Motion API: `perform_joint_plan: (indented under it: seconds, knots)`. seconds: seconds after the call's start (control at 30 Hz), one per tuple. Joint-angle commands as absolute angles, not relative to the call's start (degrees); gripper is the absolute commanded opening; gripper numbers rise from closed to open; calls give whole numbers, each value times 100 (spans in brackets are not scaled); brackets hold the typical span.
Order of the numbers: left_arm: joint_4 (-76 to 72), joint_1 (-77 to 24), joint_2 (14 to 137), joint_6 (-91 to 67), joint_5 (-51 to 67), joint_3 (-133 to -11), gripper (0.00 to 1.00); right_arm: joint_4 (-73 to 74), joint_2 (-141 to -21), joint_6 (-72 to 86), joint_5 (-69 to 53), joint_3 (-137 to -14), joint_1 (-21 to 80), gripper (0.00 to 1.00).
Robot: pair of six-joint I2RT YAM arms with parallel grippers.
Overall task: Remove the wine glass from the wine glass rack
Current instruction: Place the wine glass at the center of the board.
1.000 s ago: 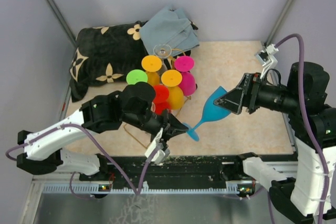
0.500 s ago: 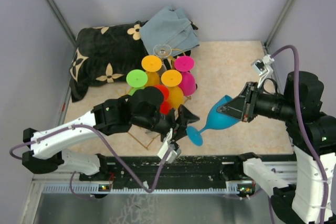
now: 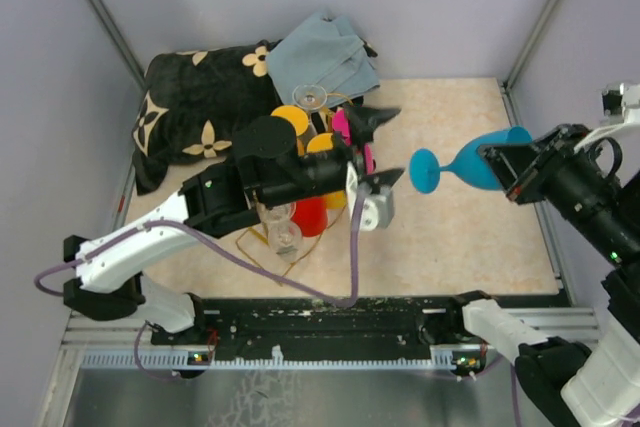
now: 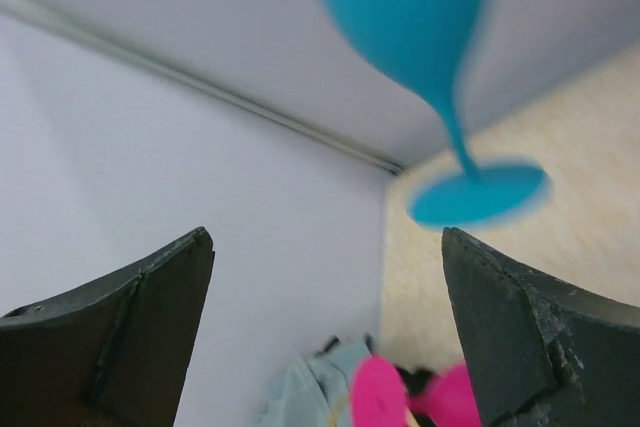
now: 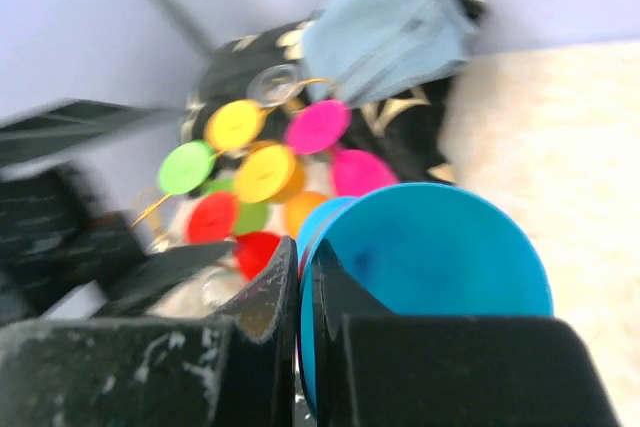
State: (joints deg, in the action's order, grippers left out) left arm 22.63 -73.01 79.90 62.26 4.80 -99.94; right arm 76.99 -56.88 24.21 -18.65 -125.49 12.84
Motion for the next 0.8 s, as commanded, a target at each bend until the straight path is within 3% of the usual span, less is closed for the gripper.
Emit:
perform_joint_plan:
  seconds: [0.0, 0.07, 0.17, 0.43, 0.77]
  knots:
    - [140, -7440, 8632, 5210, -782, -11731, 100, 7339, -6470, 2039, 1001, -11913, 1283, 0]
    - [125, -7280, 8910, 5156, -1329, -12427, 100, 7005, -6675, 1959, 1663, -11612, 1277, 0]
    - [187, -6752, 8755, 4804, -1644, -12520, 100, 6430, -6947, 1825, 2150, -11073, 1143, 0]
    - [265, -5472, 7401, 3834, -2283, -11100, 100, 4987, -7240, 1509, 2242, -9686, 309, 0]
    - [809, -5169, 5709, 3751, -3165, -9428, 100, 3872, -8160, 1416, 2406, -9002, -140, 0]
